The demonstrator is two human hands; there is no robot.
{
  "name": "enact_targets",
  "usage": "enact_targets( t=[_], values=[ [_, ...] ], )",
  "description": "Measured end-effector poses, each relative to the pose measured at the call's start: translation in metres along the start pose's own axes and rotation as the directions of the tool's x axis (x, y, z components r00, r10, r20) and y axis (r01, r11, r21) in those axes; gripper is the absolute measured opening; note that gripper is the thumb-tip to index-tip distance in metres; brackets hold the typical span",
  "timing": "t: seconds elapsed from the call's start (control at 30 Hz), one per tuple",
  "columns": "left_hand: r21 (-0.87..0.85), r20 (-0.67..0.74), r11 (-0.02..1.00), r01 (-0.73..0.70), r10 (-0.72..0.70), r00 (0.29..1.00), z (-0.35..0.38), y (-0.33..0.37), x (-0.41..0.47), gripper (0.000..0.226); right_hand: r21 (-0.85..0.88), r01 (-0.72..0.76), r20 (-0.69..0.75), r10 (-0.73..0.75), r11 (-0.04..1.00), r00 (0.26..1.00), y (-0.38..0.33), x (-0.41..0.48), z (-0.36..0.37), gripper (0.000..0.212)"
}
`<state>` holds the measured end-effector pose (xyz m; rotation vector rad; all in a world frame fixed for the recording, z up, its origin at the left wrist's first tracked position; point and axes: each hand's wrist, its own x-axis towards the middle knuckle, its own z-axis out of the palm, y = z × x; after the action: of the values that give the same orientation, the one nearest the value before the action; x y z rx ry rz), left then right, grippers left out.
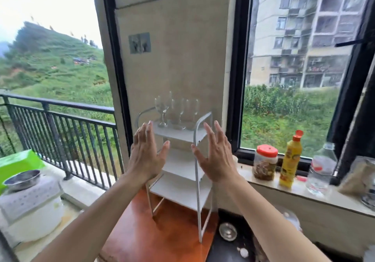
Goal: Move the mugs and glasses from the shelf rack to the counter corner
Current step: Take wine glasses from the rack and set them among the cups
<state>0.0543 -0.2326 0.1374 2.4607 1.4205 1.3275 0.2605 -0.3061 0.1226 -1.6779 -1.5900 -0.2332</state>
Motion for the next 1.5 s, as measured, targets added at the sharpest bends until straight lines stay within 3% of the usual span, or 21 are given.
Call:
enact_targets(
  t=[0.13, 0.4, 0.5, 0.7, 0.87, 1.2, 1.33, 1.5],
  values=[
    [-0.125, 0.009, 0.992, 0.018, -0.017, 1.0, 0.033, -0.035, 0.075, 0.086, -0.002, -0.045, -0.041, 0.045, 0.999, 0.998, -0.002, 0.071, 0.021, 0.077],
    [-0.31, 0.047, 0.95, 0.035, -0.022, 0.999, 0.091, -0.093, 0.193, 0.095, 0.02, -0.288, -0.02, 0.289, 0.957, 0.957, 0.008, 0.181, 0.062, 0.076],
    [-0.363, 0.039, 0.932, 0.007, 0.007, 0.999, 0.107, -0.101, 0.209, 0.088, 0.01, -0.305, -0.006, 0.306, 0.952, 0.952, 0.014, 0.192, 0.072, 0.072],
    [-0.445, -0.082, 0.892, -0.075, 0.043, 0.996, 0.123, -0.107, 0.212, 0.064, 0.013, -0.296, -0.039, 0.296, 0.955, 0.954, 0.02, 0.204, 0.077, 0.04],
    [-0.516, -0.184, 0.84, -0.166, 0.08, 0.98, 0.122, -0.1, 0.21, 0.049, 0.005, -0.264, -0.083, 0.263, 0.965, 0.961, 0.017, 0.202, 0.077, 0.042],
    [-0.554, -0.314, 0.794, -0.248, 0.077, 0.946, 0.069, -0.082, 0.201, 0.05, 0.102, -0.091, -0.239, 0.113, 0.991, 0.964, -0.015, 0.194, 0.056, 0.04],
    [-0.561, -0.389, 0.765, -0.318, 0.096, 0.916, 0.038, -0.072, 0.198, 0.049, 0.171, 0.027, -0.337, 0.033, 0.985, 0.941, -0.042, 0.193, 0.039, 0.044],
    [-0.636, -0.427, 0.683, -0.359, 0.076, 0.901, 0.021, -0.049, 0.18, 0.052, 0.244, 0.163, -0.514, -0.015, 0.956, 0.858, -0.063, 0.172, 0.013, 0.042]
  ],
)
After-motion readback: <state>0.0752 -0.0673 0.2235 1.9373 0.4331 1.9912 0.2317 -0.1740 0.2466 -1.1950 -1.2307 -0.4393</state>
